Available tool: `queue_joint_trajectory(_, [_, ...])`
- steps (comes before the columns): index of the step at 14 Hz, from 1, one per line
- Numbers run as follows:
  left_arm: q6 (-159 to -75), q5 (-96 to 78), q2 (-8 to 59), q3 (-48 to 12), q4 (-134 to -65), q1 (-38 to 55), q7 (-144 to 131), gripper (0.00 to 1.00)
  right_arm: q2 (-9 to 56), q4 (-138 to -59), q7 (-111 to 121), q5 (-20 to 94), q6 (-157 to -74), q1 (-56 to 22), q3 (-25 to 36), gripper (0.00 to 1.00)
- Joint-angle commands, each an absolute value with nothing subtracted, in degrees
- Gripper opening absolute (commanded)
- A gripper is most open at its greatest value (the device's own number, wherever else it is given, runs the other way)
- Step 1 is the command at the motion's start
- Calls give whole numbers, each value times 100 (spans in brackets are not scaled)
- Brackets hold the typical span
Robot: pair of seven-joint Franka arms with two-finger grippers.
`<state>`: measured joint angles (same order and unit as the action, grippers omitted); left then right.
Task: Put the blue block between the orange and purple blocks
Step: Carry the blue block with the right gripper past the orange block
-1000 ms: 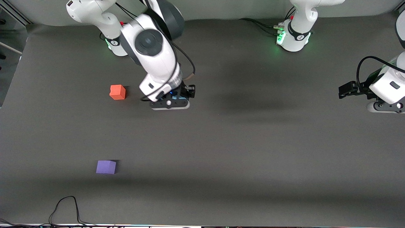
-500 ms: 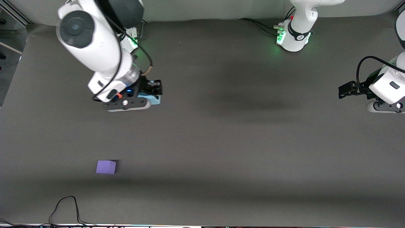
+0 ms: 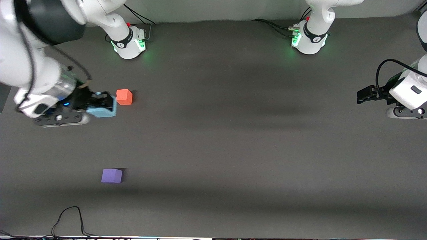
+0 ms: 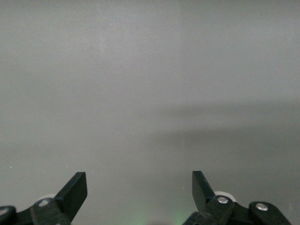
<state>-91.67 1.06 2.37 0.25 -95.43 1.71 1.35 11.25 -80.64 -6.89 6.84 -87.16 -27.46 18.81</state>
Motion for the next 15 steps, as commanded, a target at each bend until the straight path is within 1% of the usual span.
queue_joint_trajectory(1, [-9123,97,264,-26,-9475,106,237,100,651,-8805,-98,589,-9113,-1771,1243,37])
queue_joint_trajectory(2, [-9132,97,264,-26,-9475,105,237,100,555,-8989,121,598,-9236,-1088,761,37])
queue_joint_trajectory(3, [-9141,97,272,-18,-9475,105,237,100,484,-9191,358,589,-9368,-342,138,37])
queue_joint_trajectory(4, [-9158,97,272,-26,-9475,114,237,100,457,-9333,526,580,-9482,171,-251,37])
queue_joint_trajectory(6, [-9167,105,272,-18,-9483,114,237,100,457,-9596,615,536,-9780,237,-272,37])
queue_joint_trajectory(8, [-9184,105,299,-26,-9475,105,237,100,457,-10026,615,431,-10289,237,-272,37])
queue_joint_trajectory(11, [-9184,105,299,-18,-9475,105,237,100,518,-10913,607,439,-11422,237,-272,37])
queue_joint_trajectory(15, [-9193,97,316,-18,-9475,105,237,100,913,-11801,624,474,-12881,272,-264,37])
